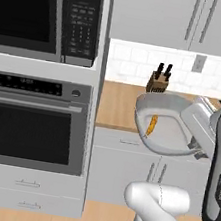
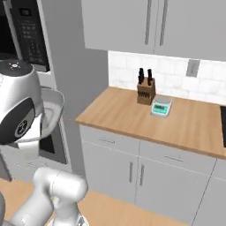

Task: Take the meat container that has the shrimp and place it on the second highest rack of the freezer. Then take the vegetable container that has the squashs and place it on the highest rack of the freezer.

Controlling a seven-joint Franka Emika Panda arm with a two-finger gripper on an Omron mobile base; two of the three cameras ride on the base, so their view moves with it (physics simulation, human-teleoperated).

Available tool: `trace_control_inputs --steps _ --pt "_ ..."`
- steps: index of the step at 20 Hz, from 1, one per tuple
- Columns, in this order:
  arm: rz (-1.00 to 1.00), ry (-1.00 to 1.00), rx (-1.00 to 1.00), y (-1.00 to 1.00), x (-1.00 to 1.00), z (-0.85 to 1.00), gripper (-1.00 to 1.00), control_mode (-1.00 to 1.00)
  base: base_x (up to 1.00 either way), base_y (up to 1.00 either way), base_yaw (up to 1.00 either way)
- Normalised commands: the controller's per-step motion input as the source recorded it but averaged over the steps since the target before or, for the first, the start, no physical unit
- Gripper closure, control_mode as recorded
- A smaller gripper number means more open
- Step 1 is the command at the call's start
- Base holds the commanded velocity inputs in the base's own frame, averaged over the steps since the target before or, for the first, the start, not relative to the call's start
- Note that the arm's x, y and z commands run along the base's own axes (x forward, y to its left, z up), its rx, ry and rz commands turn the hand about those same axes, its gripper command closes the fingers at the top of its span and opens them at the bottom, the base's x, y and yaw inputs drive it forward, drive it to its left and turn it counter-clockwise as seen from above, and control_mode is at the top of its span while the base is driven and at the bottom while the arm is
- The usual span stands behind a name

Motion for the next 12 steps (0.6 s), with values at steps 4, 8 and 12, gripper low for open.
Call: trace_control_inputs --steps 4,8,12 --pt "0.0 0.0 0.0 0.0 0.0 0.0 1.0 1.0 -0.27 0.67 0.76" --pt "0.0 0.0 0.0 0.0 0.0 0.0 1.0 1.0 -0.03 0.89 0.71" --pt "0.0 0.0 0.0 0.0 0.0 0.0 1.0 1.0 0.44 0.93 0.53"
